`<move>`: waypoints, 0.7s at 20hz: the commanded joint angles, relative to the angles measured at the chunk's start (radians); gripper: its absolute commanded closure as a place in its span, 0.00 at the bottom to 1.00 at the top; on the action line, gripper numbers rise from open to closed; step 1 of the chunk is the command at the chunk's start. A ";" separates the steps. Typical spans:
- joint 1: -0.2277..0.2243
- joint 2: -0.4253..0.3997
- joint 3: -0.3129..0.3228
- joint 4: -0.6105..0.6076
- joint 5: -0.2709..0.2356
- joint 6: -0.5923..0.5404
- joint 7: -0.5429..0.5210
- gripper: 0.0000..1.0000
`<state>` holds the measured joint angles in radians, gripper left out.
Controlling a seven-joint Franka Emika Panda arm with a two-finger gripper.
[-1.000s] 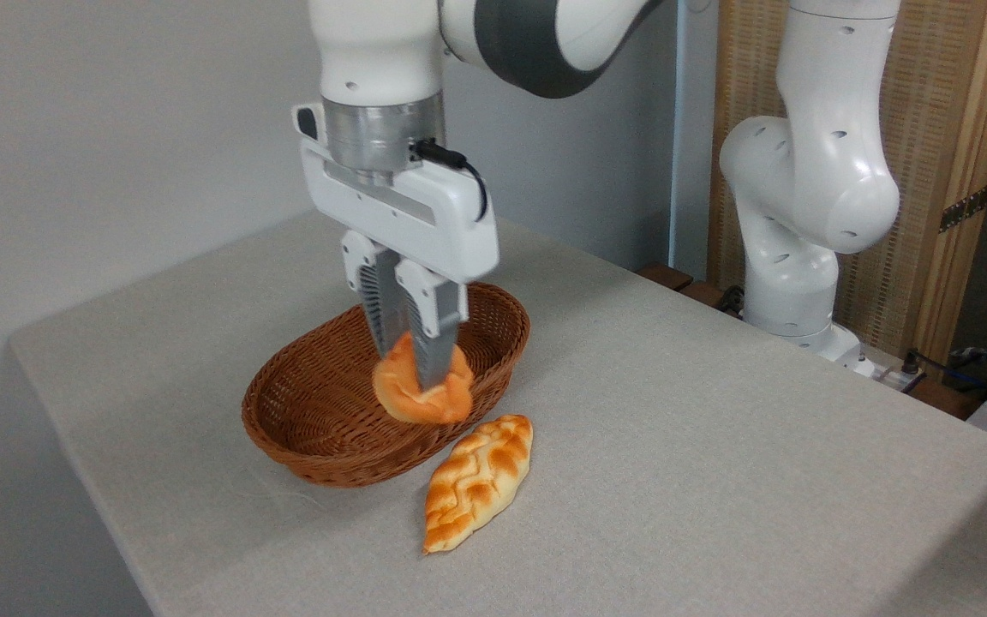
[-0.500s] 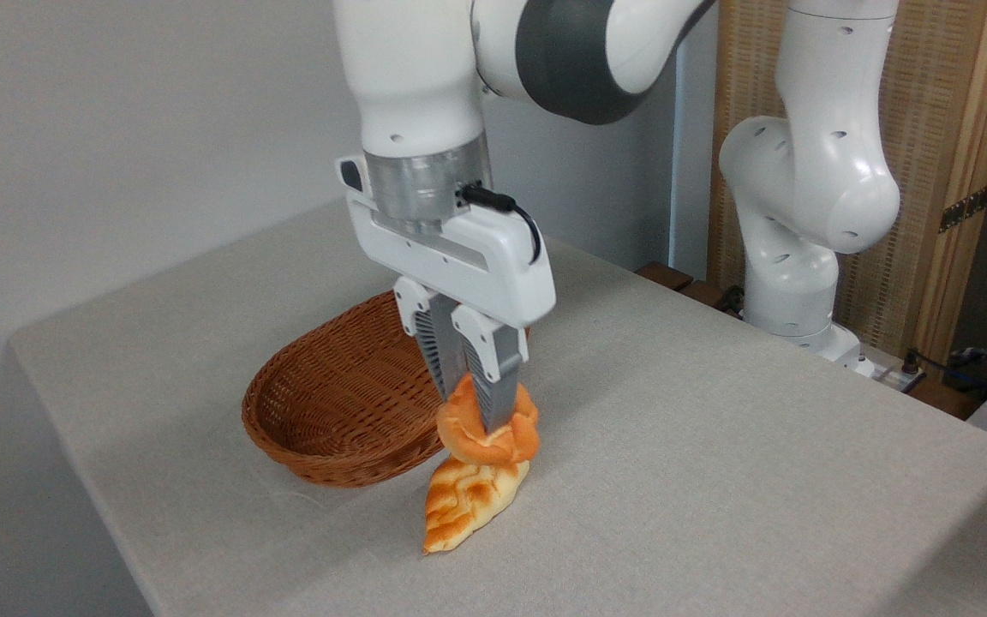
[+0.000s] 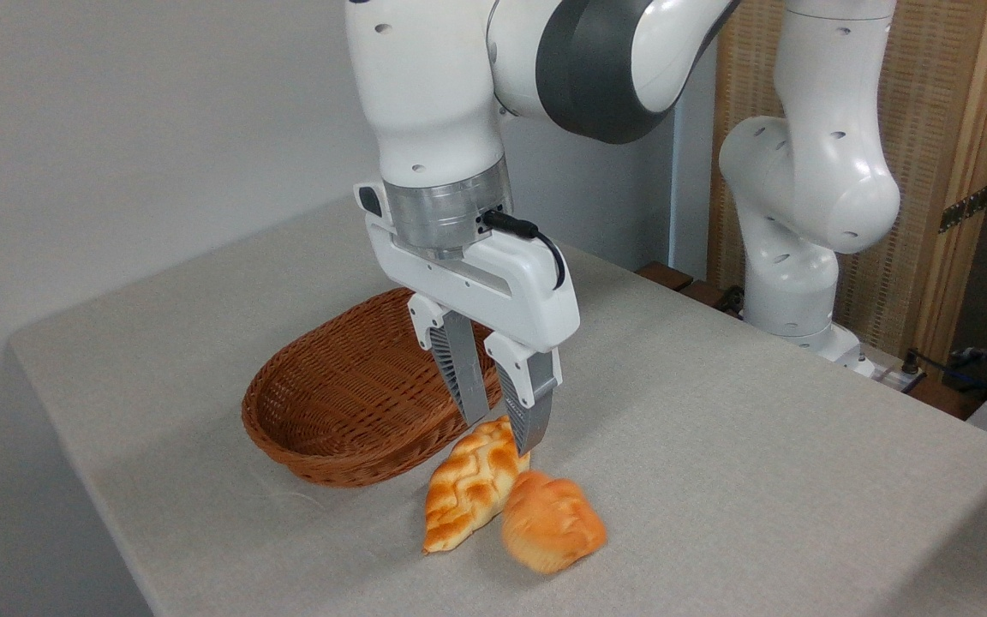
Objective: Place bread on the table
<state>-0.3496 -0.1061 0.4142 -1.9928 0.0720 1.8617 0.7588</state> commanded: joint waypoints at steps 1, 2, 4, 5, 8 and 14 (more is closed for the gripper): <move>-0.015 -0.009 0.005 0.006 0.012 -0.021 0.007 0.00; -0.017 -0.010 0.000 0.012 0.012 -0.019 0.005 0.00; -0.019 -0.014 -0.005 0.026 0.000 -0.019 0.002 0.00; -0.020 -0.015 -0.006 0.047 -0.001 -0.019 -0.001 0.00; -0.020 -0.014 -0.043 0.095 -0.070 -0.018 0.004 0.00; -0.020 -0.015 -0.127 0.172 -0.090 -0.041 -0.019 0.00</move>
<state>-0.3686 -0.1195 0.3191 -1.8665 -0.0025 1.8614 0.7565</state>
